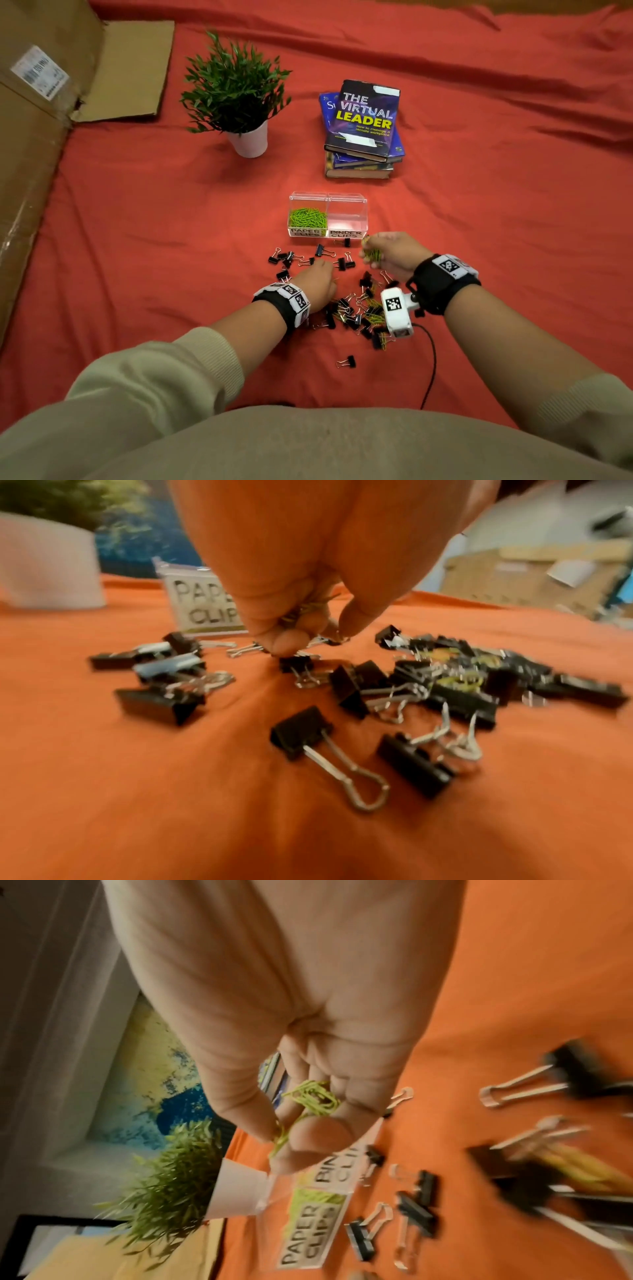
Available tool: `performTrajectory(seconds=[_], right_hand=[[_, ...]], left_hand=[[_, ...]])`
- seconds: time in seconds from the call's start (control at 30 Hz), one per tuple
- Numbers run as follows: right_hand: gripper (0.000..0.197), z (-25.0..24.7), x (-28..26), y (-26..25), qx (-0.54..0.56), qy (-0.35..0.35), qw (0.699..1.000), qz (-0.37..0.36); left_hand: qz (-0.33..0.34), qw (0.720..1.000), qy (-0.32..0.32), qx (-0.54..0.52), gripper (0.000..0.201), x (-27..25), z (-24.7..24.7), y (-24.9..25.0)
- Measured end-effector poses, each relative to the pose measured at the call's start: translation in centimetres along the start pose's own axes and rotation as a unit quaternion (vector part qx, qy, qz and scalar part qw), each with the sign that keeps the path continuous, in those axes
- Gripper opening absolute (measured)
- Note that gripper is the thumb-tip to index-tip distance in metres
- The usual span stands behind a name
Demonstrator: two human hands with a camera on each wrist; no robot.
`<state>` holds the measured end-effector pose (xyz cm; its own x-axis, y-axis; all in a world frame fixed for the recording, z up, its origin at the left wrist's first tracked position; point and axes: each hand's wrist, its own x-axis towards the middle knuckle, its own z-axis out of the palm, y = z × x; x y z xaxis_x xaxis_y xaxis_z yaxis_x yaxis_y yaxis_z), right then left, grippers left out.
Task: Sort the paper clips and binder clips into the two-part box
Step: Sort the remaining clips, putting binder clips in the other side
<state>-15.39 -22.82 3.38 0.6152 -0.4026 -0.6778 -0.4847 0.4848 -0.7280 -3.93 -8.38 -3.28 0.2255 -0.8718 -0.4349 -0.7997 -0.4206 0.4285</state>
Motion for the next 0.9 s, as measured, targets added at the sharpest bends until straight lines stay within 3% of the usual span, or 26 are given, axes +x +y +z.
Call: performTrajectory(seconds=[0.07,0.17,0.27,0.37,0.47,0.6,0.73,0.8,0.9], right_hand=[[0.011,1.7,1.6,-1.9,-0.037,0.014,0.999,-0.028],[0.016,4.6,4.9,-4.1,-0.185,0.064,0.978,-0.076],[0.007,7.4,7.8,-5.4,-0.373,0.109,0.913,-0.123],[0.018,9.6,9.4,-5.8,-0.513,0.107,0.84,-0.141],[0.027,10.4,10.2,-5.3,-0.574,0.073,0.803,-0.144],[0.037,9.3,9.1,-5.3,-0.549,0.093,0.813,-0.17],[0.024,6.1,6.3,-4.5,-0.439,0.139,0.867,-0.193],[0.014,4.1,4.7,-3.1,-0.43,0.147,0.876,-0.162],[0.018,1.5,2.9,0.2,-0.482,0.132,0.864,-0.066]], left_hand=[[-0.043,0.996,0.017,-0.076,0.02,-0.8,-0.6,-0.8],[-0.083,0.99,0.008,-0.113,0.012,-1.3,-1.4,-2.3],[-0.095,0.992,-0.037,-0.079,0.019,-1.5,-2.0,-3.9],[-0.09,0.994,-0.033,-0.06,0.021,-1.5,-3.2,-5.1],[-0.086,0.995,-0.017,-0.055,0.021,-0.8,-5.3,-5.8],[-0.069,0.995,0.027,-0.061,0.021,1.0,-8.7,-5.5],[-0.038,0.996,0.072,-0.038,0.02,3.8,-11.3,-4.2],[-0.029,0.998,0.064,-0.004,0.021,5.2,-11.8,-3.6],[-0.021,0.997,0.04,0.054,0.026,6.7,-11.7,-3.0]])
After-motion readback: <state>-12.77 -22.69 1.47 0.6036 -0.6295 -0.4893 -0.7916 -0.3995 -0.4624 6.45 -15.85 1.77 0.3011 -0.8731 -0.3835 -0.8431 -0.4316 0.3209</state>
